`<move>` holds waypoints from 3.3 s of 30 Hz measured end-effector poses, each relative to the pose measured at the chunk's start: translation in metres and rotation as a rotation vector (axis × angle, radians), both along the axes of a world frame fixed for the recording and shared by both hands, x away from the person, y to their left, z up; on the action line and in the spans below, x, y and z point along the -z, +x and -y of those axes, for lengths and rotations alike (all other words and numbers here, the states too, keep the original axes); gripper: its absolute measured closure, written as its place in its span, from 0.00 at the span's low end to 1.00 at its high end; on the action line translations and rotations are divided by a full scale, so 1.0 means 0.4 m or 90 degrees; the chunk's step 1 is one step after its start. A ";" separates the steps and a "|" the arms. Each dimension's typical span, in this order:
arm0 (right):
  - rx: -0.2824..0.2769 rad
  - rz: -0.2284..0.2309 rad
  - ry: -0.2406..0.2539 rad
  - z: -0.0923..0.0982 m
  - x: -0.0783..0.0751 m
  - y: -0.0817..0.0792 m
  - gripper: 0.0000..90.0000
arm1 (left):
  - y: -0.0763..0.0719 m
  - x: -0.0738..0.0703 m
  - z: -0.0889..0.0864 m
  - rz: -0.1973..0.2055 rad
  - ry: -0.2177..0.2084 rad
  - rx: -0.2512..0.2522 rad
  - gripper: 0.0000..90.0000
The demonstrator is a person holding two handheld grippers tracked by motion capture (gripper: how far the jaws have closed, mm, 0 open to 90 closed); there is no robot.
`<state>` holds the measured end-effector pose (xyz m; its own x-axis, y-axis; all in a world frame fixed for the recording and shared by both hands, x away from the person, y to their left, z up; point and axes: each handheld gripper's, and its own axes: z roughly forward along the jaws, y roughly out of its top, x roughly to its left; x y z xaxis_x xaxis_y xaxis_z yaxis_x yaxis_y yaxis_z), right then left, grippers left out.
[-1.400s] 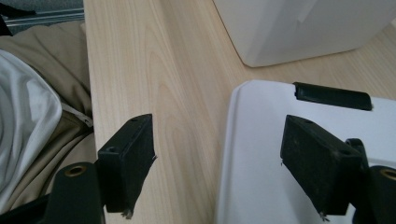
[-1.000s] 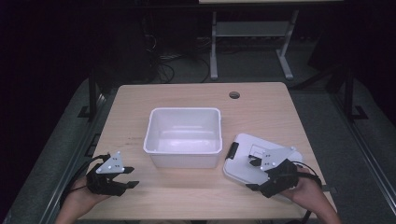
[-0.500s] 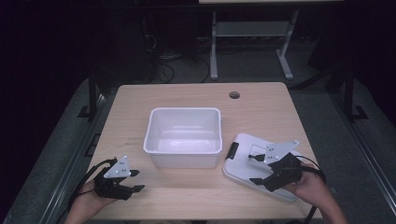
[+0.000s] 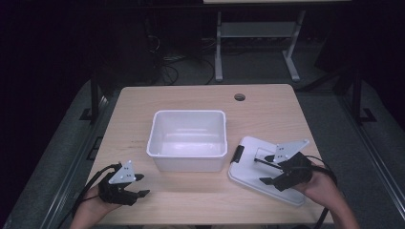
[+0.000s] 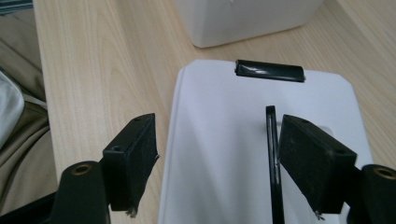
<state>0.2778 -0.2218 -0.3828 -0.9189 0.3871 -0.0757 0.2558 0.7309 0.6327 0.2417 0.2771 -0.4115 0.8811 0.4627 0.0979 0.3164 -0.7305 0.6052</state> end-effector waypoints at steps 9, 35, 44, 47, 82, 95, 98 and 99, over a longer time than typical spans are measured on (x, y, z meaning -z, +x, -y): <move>0.015 -0.009 -0.012 0.012 0.010 0.020 0.35 | -0.003 0.009 0.010 0.001 -0.002 0.000 0.47; 0.029 -0.019 -0.048 0.041 0.053 0.078 0.71 | -0.003 0.018 0.011 0.004 -0.006 -0.002 0.44; 0.031 -0.026 -0.050 0.050 0.063 0.094 0.81 | -0.001 0.020 0.012 0.004 -0.004 -0.003 0.44; 0.034 -0.025 -0.051 0.056 0.064 0.101 0.83 | -0.002 0.022 0.012 0.000 -0.004 -0.001 0.44; 0.019 -0.038 -0.037 0.064 0.050 0.130 0.93 | 0.004 0.028 0.004 -0.011 -0.009 -0.012 0.38; 0.007 -0.021 -0.028 0.067 -0.005 0.111 0.93 | 0.000 0.022 -0.002 -0.003 -0.019 -0.018 0.35; 0.004 -0.017 -0.018 0.072 -0.020 0.108 0.93 | 0.000 0.022 -0.002 -0.003 -0.018 -0.019 0.34; 0.004 -0.016 -0.019 0.073 -0.023 0.107 0.93 | 0.000 0.022 -0.003 -0.003 -0.017 -0.019 0.34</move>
